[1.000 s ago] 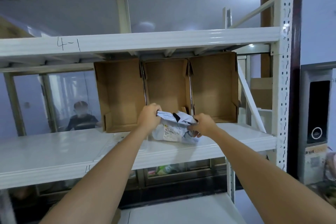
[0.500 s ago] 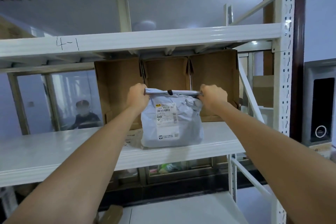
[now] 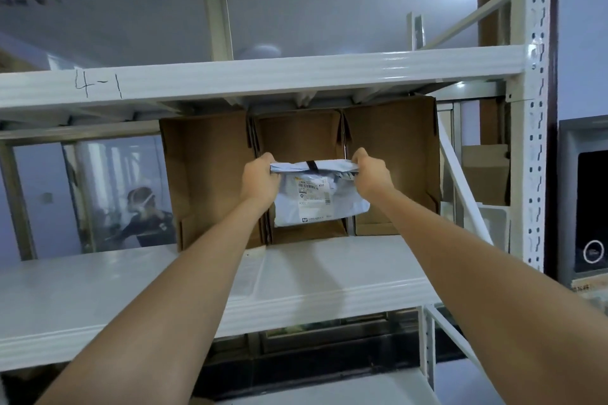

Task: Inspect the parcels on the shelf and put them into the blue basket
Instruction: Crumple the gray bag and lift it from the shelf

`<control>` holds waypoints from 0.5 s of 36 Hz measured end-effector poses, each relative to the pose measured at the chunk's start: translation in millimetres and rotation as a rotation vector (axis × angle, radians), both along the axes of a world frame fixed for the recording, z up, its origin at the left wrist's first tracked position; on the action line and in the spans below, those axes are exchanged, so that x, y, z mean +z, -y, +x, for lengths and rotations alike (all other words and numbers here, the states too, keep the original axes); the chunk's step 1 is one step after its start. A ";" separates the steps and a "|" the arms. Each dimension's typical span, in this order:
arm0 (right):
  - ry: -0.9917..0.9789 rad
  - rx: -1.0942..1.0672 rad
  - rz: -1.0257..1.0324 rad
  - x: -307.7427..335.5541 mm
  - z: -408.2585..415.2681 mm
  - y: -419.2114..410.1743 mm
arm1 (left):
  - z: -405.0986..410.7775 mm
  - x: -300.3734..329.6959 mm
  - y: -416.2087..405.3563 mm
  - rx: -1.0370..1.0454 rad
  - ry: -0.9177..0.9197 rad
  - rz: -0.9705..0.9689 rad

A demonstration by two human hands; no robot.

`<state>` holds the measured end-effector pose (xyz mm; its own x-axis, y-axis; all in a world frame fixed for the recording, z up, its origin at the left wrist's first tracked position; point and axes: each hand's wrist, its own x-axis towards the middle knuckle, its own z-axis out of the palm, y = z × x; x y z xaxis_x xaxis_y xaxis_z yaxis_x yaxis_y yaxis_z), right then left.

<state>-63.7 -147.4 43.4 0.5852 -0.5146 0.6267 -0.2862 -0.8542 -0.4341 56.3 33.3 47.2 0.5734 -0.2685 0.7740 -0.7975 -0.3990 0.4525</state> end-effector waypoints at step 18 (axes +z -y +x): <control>-0.559 0.242 0.261 -81.5 -10.8 16.8 | 24.2 -89.3 -16.9 -0.239 -0.313 0.595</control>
